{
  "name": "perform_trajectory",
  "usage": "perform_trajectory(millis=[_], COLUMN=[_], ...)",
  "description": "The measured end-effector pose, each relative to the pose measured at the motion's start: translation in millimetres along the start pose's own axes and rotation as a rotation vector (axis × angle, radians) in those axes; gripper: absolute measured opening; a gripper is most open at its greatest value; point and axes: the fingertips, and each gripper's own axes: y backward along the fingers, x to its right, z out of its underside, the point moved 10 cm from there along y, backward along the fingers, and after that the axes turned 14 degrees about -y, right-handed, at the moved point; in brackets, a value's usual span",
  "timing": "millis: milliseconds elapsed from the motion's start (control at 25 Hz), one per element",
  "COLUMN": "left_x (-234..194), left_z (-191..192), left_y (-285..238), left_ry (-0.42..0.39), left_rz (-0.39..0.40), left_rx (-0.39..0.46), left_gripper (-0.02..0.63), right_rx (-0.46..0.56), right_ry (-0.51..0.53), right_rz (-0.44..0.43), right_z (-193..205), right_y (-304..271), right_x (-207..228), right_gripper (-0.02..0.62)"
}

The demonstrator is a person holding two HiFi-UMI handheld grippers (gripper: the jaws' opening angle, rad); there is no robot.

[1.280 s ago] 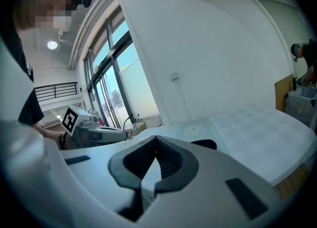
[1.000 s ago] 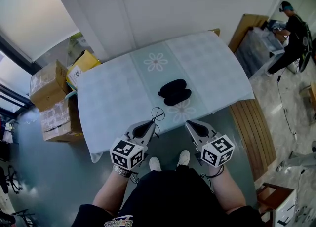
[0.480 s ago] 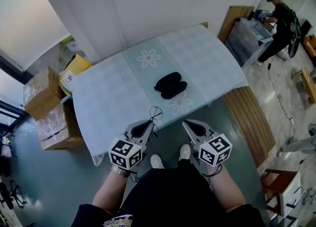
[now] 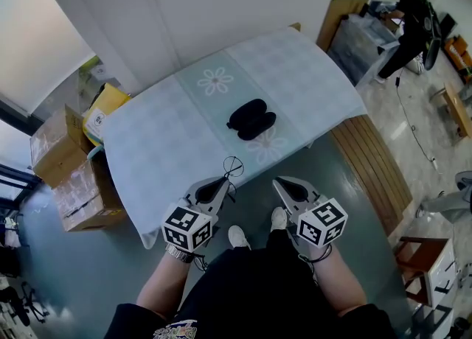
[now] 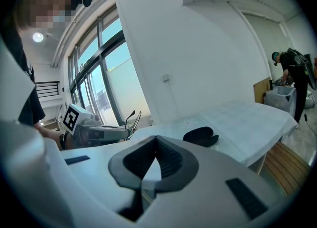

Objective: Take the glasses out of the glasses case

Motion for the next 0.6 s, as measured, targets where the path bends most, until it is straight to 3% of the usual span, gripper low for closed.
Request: perform_trajectory(millis=[600], left_x=[-11.1], left_z=[1.5], left_y=[3.4], left_ry=[-0.007], left_rz=[0.015], left_rx=[-0.004], left_gripper=[0.031], right_rx=[0.016], right_ry=[-0.005], right_rz=[0.010], right_z=[0.4], right_y=[-9.3], right_x=[-5.5], right_gripper=[0.023])
